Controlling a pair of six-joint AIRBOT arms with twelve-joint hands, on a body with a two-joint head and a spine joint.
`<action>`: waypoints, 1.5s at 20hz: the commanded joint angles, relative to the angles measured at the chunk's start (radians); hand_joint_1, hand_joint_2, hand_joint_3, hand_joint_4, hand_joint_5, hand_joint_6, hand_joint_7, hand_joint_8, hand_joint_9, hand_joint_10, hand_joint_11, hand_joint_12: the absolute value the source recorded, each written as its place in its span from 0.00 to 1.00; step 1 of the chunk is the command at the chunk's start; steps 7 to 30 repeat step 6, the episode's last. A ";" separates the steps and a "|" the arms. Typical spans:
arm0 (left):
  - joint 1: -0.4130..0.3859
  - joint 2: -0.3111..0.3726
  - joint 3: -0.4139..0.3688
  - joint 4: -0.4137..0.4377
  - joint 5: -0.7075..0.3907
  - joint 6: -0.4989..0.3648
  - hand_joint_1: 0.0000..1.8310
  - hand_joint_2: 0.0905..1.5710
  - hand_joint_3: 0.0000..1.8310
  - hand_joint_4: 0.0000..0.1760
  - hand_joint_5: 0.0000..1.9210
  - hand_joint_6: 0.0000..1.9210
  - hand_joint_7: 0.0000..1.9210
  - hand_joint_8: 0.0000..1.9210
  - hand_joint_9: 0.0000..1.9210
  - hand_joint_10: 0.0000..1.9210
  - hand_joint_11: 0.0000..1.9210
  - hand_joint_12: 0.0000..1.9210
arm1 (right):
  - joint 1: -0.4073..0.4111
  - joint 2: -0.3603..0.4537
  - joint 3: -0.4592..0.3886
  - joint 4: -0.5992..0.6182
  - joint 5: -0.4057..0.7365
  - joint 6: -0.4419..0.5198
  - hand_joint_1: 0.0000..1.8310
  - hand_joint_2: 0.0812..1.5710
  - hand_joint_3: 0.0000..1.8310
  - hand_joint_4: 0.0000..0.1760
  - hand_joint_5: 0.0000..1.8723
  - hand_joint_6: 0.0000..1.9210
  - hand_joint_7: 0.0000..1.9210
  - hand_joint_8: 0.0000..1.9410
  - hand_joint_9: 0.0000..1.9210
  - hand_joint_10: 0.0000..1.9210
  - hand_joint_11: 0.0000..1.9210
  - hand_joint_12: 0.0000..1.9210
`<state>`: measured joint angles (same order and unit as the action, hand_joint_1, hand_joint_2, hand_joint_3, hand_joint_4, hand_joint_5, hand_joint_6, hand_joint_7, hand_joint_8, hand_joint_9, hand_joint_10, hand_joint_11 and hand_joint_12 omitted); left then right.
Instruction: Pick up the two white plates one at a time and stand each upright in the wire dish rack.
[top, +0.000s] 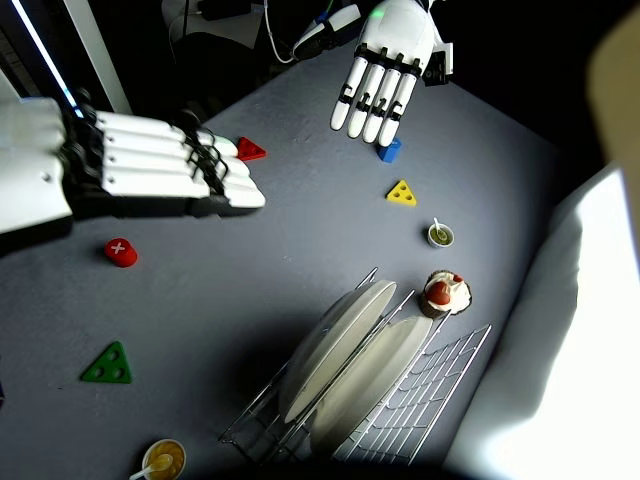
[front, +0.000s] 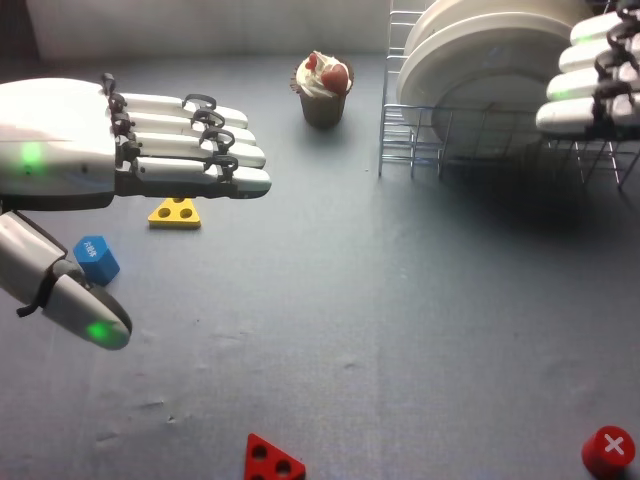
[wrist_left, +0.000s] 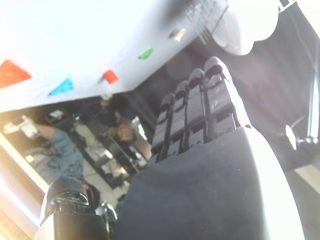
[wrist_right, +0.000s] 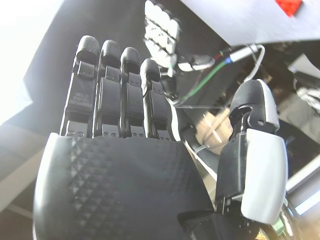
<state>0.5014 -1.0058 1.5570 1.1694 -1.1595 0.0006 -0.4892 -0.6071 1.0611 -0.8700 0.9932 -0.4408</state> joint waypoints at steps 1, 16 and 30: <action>-0.007 0.008 -0.002 -0.089 -0.059 -0.001 0.00 0.55 0.00 0.00 0.00 0.00 0.02 0.00 0.02 0.00 0.02 0.00 | -0.004 0.011 -0.008 0.073 0.093 -0.035 0.24 0.62 0.00 0.00 0.18 0.01 0.20 0.01 0.20 0.01 0.20 0.03; -0.006 0.010 -0.002 -0.090 -0.059 -0.001 0.00 0.53 0.00 0.00 0.00 0.00 0.00 0.00 0.00 0.00 0.00 0.00 | -0.056 0.043 -0.059 0.035 0.169 -0.205 0.29 0.63 0.00 0.00 0.18 0.00 0.20 0.00 0.21 0.01 0.21 0.03; -0.006 0.010 -0.002 -0.090 -0.059 -0.001 0.00 0.53 0.00 0.00 0.00 0.00 0.00 0.00 0.00 0.00 0.00 0.00 | -0.056 0.043 -0.059 0.035 0.169 -0.205 0.29 0.63 0.00 0.00 0.18 0.00 0.20 0.00 0.21 0.01 0.21 0.03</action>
